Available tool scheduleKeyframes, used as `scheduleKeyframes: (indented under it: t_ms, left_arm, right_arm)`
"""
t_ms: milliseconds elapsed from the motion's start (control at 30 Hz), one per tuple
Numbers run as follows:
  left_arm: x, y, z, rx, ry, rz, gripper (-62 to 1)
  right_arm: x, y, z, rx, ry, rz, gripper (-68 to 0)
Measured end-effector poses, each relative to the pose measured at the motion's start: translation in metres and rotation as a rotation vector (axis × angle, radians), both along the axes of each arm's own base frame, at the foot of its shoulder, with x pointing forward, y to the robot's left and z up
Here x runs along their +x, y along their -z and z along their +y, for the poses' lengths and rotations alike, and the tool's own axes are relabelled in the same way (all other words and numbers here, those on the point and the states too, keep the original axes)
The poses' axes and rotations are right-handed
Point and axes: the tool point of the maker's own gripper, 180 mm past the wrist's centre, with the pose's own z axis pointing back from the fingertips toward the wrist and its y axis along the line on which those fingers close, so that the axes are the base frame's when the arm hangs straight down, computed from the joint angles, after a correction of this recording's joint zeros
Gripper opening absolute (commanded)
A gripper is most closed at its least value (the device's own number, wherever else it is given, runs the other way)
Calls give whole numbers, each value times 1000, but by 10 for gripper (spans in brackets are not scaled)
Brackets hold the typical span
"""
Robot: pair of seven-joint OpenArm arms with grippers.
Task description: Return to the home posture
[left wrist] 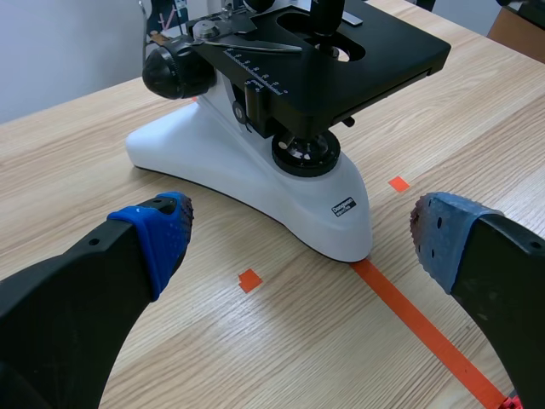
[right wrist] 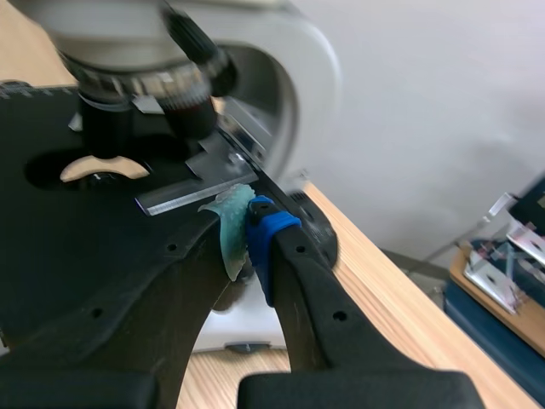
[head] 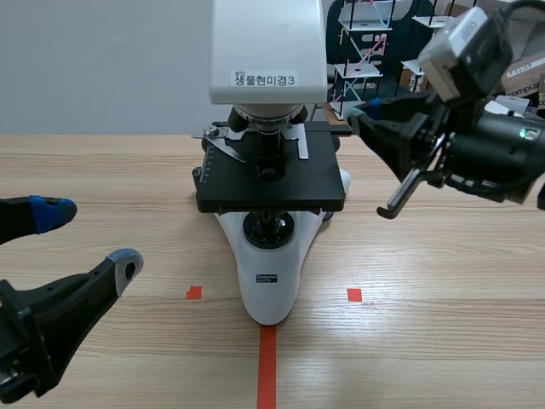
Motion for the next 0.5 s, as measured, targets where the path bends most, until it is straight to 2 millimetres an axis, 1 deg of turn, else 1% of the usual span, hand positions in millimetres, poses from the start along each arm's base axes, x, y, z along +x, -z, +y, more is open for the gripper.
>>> scheduleKeyframes:
  t_ms: [133, 267, 333, 400, 500]
  left_arm:
    - [0, 0, 0, 0, 0, 0, -69]
    - [0, 0, 0, 0, 0, 0, -69]
    - [0, 0, 0, 0, 0, 0, -69]
    - [0, 0, 0, 1, 0, 0, -69]
    - [0, 0, 0, 1, 0, 0, -69]
  right_arm:
    - [-16, 0, -29, 74, 64, -26, -563]
    - [-41, 10, -49, 126, 100, -9, -502]
    - [-57, 16, -54, 158, 104, 4, -439]
    - [-71, 25, -59, 172, 112, 34, -362]
    - [-85, 41, -70, 147, 149, 98, -211]
